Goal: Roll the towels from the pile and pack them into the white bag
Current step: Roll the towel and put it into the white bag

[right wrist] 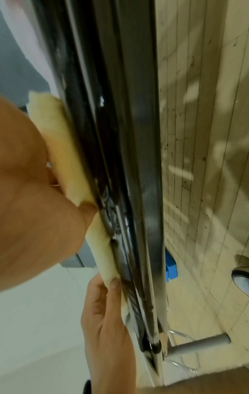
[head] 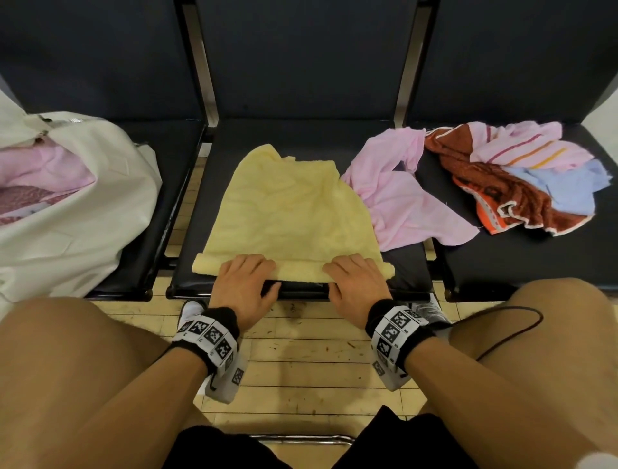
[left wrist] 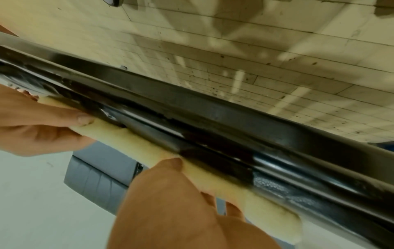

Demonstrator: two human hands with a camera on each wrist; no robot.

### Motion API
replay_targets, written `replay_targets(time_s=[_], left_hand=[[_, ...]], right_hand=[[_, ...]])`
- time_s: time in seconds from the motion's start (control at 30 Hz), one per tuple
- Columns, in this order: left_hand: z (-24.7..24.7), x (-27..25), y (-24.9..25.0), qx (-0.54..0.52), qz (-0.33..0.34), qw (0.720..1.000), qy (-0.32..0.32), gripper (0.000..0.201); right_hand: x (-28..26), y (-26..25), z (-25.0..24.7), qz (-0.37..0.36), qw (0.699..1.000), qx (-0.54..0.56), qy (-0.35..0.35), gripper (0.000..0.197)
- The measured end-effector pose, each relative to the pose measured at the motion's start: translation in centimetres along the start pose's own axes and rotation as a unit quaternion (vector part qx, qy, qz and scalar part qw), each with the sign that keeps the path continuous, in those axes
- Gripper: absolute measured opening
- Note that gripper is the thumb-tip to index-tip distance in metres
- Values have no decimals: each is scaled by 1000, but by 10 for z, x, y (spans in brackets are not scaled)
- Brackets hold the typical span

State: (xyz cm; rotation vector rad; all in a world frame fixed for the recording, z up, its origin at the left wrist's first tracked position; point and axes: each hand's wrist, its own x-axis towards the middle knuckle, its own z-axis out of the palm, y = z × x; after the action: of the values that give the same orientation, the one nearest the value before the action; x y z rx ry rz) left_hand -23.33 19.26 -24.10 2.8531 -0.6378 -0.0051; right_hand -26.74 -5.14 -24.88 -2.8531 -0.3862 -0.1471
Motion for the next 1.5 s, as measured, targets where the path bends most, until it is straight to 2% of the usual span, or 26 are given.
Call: replay_targets(time_s=[0.07,0.2,0.3,0.37,0.43,0.5,0.57,0.63,0.73,0.8,0.87,1.0,1.1,1.23,1.4,1.5], left_hand=[[-3,2,-5,5,-22,1000,5,42],[-8,6,-11,22,-63,998,-5,49],[-12,7,-12,17,-100,995,-24,37],[-13,7,-15,17,-113,993,-24,34],[-13,8,-19,40,-122,992,-20,34],[-10,7,-21,56,-114,992,17,29],[-9,7,-19,46,-84,993,67,21],[-9,5,-12,31,-39,994,95,12],[-5,1,-1,9,-3,999,30,34],[0,-1,0,11,-10,1000,-4,41],[5,-2,-4,22,-20,999,-18,43],[7,-2,-13,24,-23,999,16,39],[2,1,-15,30,-36,998,37,41],[-14,3,-15,35,-91,995,-21,55],[-19,7,-22,36,-155,987,-25,48],[-17,7,-26,64,-176,982,-18,53]], right_hand=[[2,6,1,18,1000,-17,3,32],[8,14,-7,46,998,-6,-38,33],[10,11,-14,69,995,52,-56,43],[10,12,-15,95,992,66,-53,41],[9,13,-14,96,993,55,-32,34],[10,16,-10,63,997,24,27,28],[12,19,-5,34,996,-5,87,27],[12,14,-4,5,996,0,92,30],[4,2,-2,-34,998,12,58,17],[0,-3,0,-23,999,15,28,25],[0,3,3,-13,999,3,32,27],[5,13,1,16,999,-4,39,29],[8,11,-5,39,999,-8,13,33],[9,11,-14,74,996,42,-18,38],[11,15,-18,102,993,59,-18,38],[12,17,-18,101,993,59,7,34]])
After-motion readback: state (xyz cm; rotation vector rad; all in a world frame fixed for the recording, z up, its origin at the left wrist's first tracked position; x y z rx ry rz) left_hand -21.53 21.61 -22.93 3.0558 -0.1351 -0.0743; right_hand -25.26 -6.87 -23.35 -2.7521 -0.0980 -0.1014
